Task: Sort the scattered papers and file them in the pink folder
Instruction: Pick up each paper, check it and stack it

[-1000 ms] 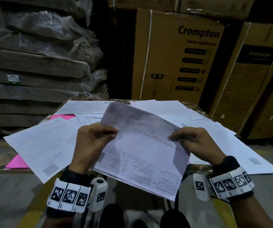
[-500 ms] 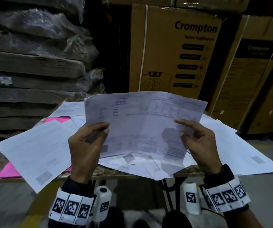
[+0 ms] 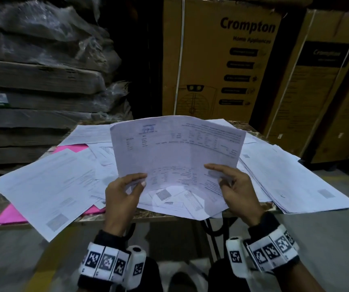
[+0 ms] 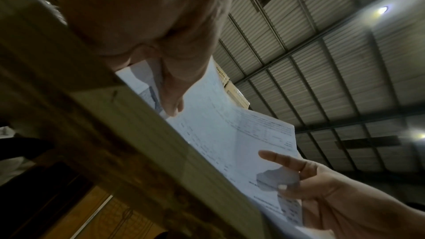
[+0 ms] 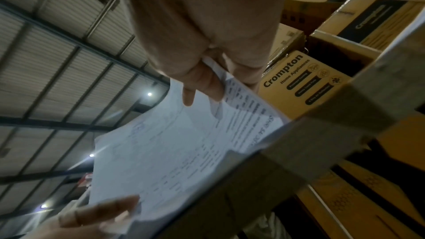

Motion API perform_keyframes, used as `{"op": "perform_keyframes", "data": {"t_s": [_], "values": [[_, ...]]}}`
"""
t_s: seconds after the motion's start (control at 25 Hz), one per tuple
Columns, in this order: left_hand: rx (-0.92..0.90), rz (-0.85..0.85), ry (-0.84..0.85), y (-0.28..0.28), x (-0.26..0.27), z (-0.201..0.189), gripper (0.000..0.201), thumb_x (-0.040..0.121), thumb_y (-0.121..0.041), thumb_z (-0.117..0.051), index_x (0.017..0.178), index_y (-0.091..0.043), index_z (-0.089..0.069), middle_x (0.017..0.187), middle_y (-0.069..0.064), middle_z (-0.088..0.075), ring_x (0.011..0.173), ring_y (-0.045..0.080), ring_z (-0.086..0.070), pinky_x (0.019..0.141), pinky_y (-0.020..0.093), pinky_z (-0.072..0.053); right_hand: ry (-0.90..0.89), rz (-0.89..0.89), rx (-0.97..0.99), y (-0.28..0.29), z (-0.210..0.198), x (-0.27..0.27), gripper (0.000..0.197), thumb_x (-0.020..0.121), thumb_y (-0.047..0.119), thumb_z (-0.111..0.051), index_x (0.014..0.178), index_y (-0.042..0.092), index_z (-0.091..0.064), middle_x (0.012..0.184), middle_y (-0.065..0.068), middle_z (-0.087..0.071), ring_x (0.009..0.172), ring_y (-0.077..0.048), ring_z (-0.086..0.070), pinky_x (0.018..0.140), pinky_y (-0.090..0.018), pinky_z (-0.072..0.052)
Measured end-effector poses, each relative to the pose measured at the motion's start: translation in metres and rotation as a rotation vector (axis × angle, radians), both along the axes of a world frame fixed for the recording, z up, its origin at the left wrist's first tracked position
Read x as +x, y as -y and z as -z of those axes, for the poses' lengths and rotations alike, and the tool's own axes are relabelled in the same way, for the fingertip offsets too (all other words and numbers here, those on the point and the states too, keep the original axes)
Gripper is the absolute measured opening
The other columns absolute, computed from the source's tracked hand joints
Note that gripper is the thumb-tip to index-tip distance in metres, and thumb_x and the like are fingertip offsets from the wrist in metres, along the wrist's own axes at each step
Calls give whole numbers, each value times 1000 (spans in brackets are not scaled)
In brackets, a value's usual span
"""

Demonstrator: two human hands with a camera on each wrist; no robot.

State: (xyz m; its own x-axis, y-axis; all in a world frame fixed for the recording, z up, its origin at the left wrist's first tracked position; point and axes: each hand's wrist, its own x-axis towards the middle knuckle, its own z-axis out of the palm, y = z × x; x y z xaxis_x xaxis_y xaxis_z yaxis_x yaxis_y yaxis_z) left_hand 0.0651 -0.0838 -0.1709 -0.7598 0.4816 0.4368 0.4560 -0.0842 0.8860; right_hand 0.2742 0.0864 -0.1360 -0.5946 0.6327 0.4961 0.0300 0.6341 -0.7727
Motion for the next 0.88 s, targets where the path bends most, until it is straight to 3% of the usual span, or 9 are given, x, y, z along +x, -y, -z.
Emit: {"op": "perform_keyframes", "data": {"t_s": [0.16, 0.28, 0.36, 0.4, 0.48, 0.56, 0.64, 0.76, 0.88], "values": [[15, -51, -43, 6, 7, -4, 18, 86, -9, -75, 98, -22, -75, 113, 3, -68, 104, 10, -62, 84, 3, -47, -31, 27, -85, 7, -4, 6, 59, 92, -16, -48, 110, 35, -70, 129, 5, -62, 125, -11, -52, 91, -7, -46], [3, -89, -120, 9, 13, -16, 38, 86, -12, -76, 104, -45, -67, 136, 0, -50, 117, 9, -52, 98, 24, -46, -127, 52, -155, 13, -11, 18, 55, 94, -13, -48, 115, 33, -69, 132, 15, -59, 127, -7, -51, 101, -23, -50], [-20, -65, -126, 11, 19, -20, 64, 87, -13, -75, 106, -69, -52, 150, 0, -36, 135, 18, -41, 105, 37, -41, -171, 83, -214, 20, -9, 26, 53, 95, -11, -49, 116, 34, -68, 131, 19, -57, 126, -8, -51, 94, -32, -56], [-32, -57, -140, 10, 22, -20, 68, 87, -14, -75, 110, -72, -47, 154, 1, -31, 140, 22, -35, 107, 44, -40, -188, 96, -249, 24, -9, 30, 52, 95, -9, -50, 118, 35, -67, 132, 19, -55, 126, -10, -50, 89, -35, -59], [-81, -43, -177, 6, 29, -16, 57, 90, -22, -73, 124, -59, -48, 157, -2, -23, 143, 23, -28, 111, 49, -38, -208, 104, -312, 35, -7, 37, 53, 96, -8, -51, 124, 34, -63, 141, 14, -49, 126, -2, -48, 79, -28, -60], [-122, 29, -162, 1, 42, -12, 52, 91, -33, -69, 135, -52, -47, 158, -3, -20, 145, 22, -25, 110, 42, -36, -227, 98, -370, 45, -4, 42, 53, 96, -9, -51, 130, 30, -60, 145, 14, -44, 116, 16, -48, 71, -14, -56], [-123, 109, -109, -5, 58, -11, 54, 91, -44, -65, 138, -56, -41, 157, -1, -23, 143, 17, -28, 103, 31, -36, -256, 83, -436, 54, 0, 45, 54, 96, -10, -50, 133, 29, -58, 144, 17, -44, 108, 24, -49, 70, -8, -52], [-64, 265, -5, -12, 84, -11, 57, 89, -51, -61, 142, -52, -41, 145, -9, -38, 125, -9, -43, 90, 8, -44, -331, 75, -500, 63, 6, 45, 56, 96, -10, -52, 133, 31, -57, 142, 19, -46, 120, 8, -52, 75, -14, -54], [-5, 416, 44, -19, 102, -12, 49, 94, -39, -63, 141, -35, -51, 137, -20, -54, 121, -9, -52, 95, 15, -49, -382, 54, -522, 72, 9, 36, 57, 95, -12, -51, 136, 27, -56, 142, 16, -46, 121, 6, -53, 80, -16, -55]]}}
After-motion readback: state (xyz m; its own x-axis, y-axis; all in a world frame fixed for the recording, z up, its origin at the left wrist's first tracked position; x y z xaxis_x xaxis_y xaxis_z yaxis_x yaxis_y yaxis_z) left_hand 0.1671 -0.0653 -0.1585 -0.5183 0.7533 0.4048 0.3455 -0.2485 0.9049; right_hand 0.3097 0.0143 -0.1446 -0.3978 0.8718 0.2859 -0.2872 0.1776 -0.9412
